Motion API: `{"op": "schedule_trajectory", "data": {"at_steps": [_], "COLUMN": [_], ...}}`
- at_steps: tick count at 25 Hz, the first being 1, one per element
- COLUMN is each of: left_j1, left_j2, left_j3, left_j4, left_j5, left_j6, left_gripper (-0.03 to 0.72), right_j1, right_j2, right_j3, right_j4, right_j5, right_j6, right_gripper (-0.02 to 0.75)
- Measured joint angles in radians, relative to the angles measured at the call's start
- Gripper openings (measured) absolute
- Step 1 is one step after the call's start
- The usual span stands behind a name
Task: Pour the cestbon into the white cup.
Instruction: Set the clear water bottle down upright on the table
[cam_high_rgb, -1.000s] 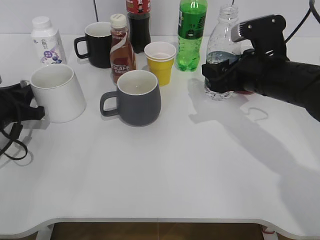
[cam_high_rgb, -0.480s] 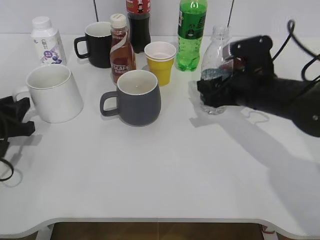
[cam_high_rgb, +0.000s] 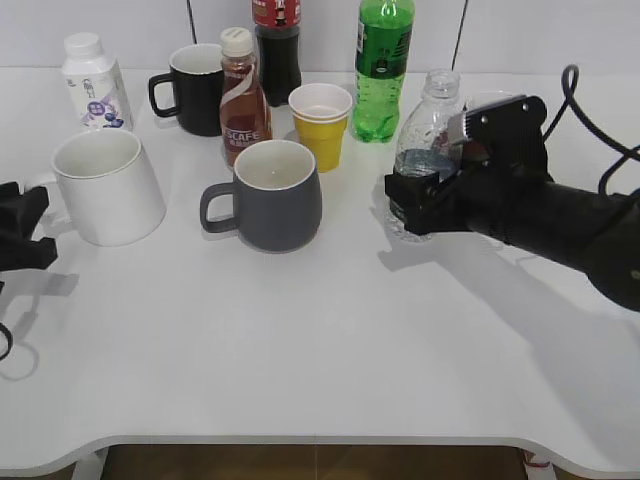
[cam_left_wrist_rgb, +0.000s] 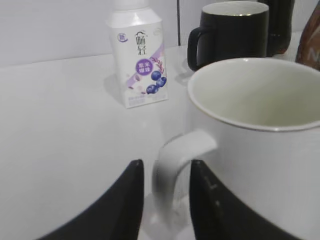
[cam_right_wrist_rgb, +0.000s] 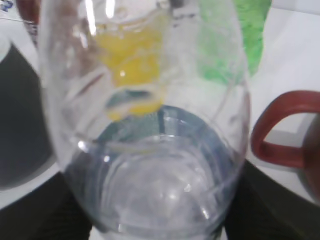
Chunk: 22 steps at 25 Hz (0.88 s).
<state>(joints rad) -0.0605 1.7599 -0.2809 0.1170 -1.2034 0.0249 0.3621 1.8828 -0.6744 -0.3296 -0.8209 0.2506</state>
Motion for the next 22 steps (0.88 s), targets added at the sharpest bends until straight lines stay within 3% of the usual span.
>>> {"op": "schedule_trajectory", "data": {"at_steps": [11, 16, 19, 22], "left_j1": [-0.001, -0.001, -0.004, -0.04], "left_j2": [-0.144, -0.279, -0.421, -0.595], "left_j3": [0.003, 0.004, 0.001, -0.049], "left_j4": [0.001, 0.007, 0.024, 0.027], "left_j5": [0.092, 0.176, 0.329, 0.655], "left_j6": [0.0, 0.0, 0.0, -0.01], "left_gripper": [0.24, 0.24, 0.24, 0.253], "right_j1": [0.0, 0.0, 0.0, 0.013], "right_j2": [-0.028, -0.145, -0.303, -0.502], "right_j3": [0.019, 0.019, 0.02, 0.02], "right_j4": [-0.008, -0.01, -0.011, -0.028], "right_j5": [-0.045, -0.032, 0.062, 0.258], "right_j6": [-0.002, -0.022, -0.023, -0.023], "right_gripper": [0.608, 0.62, 0.62, 0.62]}}
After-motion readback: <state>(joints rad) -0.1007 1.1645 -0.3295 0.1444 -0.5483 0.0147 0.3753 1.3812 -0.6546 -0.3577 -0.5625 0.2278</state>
